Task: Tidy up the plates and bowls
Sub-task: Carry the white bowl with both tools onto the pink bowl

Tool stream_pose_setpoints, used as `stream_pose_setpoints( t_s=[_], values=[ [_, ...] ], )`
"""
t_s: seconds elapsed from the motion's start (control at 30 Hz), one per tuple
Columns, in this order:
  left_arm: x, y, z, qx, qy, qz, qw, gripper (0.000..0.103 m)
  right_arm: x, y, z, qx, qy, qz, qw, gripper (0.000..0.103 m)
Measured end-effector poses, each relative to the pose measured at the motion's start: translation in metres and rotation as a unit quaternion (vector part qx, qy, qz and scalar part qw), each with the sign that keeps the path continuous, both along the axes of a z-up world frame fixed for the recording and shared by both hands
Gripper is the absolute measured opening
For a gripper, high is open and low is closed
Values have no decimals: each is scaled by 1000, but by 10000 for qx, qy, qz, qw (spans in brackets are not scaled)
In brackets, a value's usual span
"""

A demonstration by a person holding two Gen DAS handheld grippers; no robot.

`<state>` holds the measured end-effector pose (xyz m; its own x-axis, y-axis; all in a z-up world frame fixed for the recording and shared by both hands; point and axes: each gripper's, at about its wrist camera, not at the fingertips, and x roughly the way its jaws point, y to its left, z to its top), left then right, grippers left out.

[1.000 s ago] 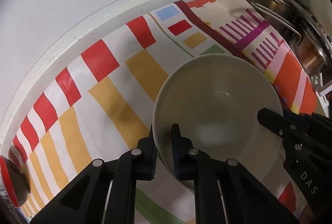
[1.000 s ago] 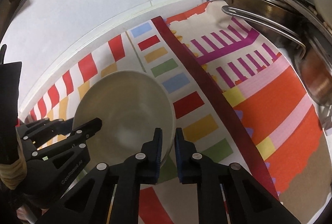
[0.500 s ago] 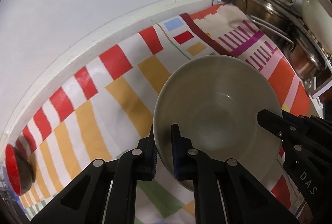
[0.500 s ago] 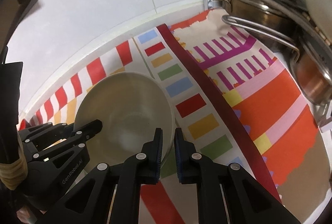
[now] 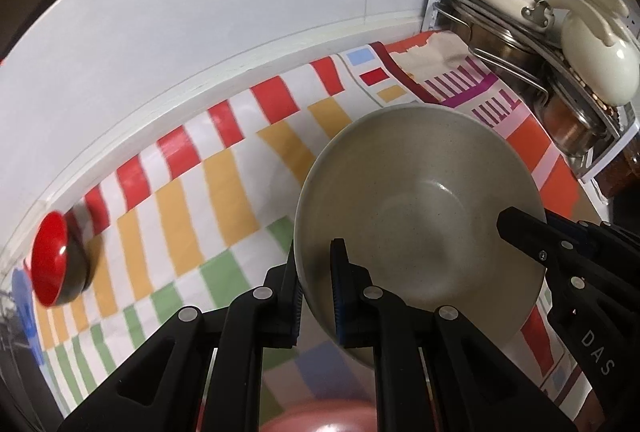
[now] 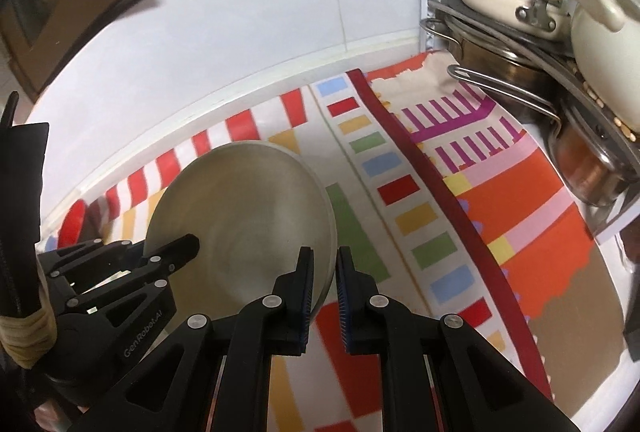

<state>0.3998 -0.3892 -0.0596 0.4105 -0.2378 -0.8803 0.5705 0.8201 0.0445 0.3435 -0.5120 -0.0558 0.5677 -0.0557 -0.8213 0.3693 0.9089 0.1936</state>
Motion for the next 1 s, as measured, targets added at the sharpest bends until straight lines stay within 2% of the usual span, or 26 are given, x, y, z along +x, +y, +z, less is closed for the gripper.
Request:
stream_pose_setpoints(
  t_s=[0.57, 1.0],
  values=[
    [-65, 78, 19, -66, -252, 653, 9975, 14, -49, 66, 24, 62, -186, 595, 9980, 13],
    [-105, 114, 12, -93, -163, 985, 9950, 14, -75, 104, 19, 97, -122, 1079, 9940, 13]
  ],
)
